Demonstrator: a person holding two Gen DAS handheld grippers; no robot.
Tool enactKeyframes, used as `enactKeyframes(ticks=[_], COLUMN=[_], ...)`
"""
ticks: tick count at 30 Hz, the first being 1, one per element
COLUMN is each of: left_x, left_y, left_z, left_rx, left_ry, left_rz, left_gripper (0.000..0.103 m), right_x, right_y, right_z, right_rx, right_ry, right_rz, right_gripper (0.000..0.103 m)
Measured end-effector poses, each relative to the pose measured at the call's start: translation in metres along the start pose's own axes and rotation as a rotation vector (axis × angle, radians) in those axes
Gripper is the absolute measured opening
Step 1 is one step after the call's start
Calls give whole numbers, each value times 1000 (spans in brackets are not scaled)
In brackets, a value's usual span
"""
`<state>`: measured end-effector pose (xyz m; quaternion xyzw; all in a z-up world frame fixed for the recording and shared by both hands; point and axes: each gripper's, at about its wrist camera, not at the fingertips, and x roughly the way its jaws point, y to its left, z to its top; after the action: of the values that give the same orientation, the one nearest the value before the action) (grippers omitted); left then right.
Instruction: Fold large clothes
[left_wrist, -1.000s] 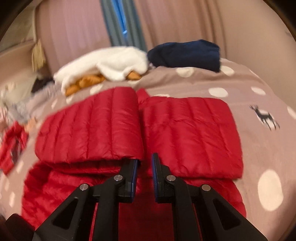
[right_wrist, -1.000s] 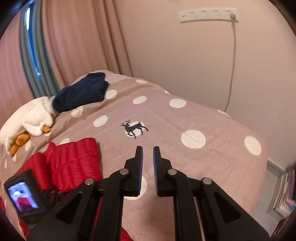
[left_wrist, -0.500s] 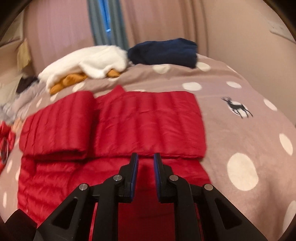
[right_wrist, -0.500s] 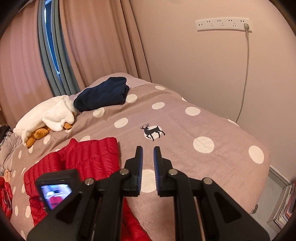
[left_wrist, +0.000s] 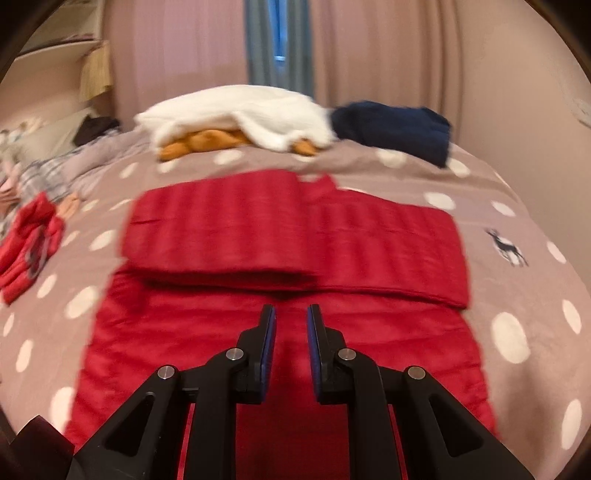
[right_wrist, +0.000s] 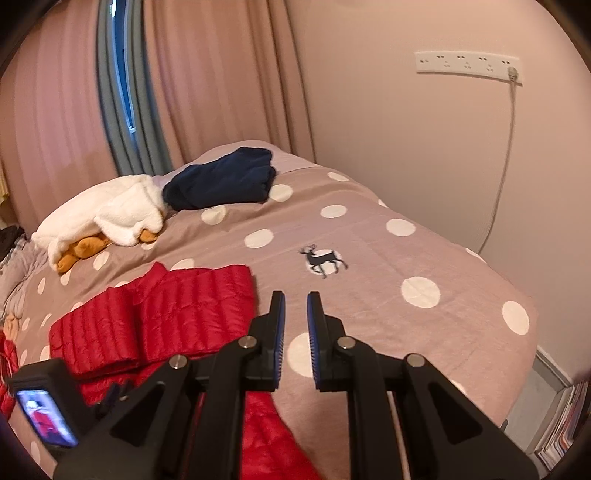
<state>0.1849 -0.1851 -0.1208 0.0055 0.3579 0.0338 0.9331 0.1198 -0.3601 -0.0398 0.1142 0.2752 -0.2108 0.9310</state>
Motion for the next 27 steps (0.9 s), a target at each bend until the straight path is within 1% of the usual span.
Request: enactKeyframes(ticks=[4,7,9,11,13,14,15,16,17,18,19,22,24,27], left_x=[0,5,10,17,23,26,30,32,36,39,42,50,51,52], left_y=[58,103,132,158,179,191,200,210,222,235,245,273,282,289], left_z=[2,6,7,7,4,-1,-3,-7,-12,-15,-18,-26,-28,-30], left_rx=[-62,-153,-224,-282,-323,-348,-369,-397,-432,-471,-509,-604,-612,-631], left_ry=[-9,-20,-17,-5,-4,3,15,26,41,58,79,122,131,137], left_rz=[102,190,213,233,268,290,303,320,352,383,399,400,411,409], left_gripper=[14,14,14,14,14,14,14,14,14,14,14,14,14,14], right_x=[2,4,7,9,16,19,24,30,34,40,43,51,57,65], right_y=[25,49,66,84,106,113,123,134,144,157,167,204,232,265], right_z=[-6,-14,-18,-24,-30,-31,-34,-37,-39,-43,-47,-62,-73,-88], right_rx=[-63,-123,-158,-192,-227,-237,-252,-272,-292,-322,-345,-435,-500,-584], right_ry=[9,14,20,25,44,52,66,79,90,100,104,120,139,153], right_rz=[16,16,30,49,99,116,138,155,163,168,172,190,241,291], right_gripper=[18,22,30,45,54,57,58,62,68,72,78,85,90,96])
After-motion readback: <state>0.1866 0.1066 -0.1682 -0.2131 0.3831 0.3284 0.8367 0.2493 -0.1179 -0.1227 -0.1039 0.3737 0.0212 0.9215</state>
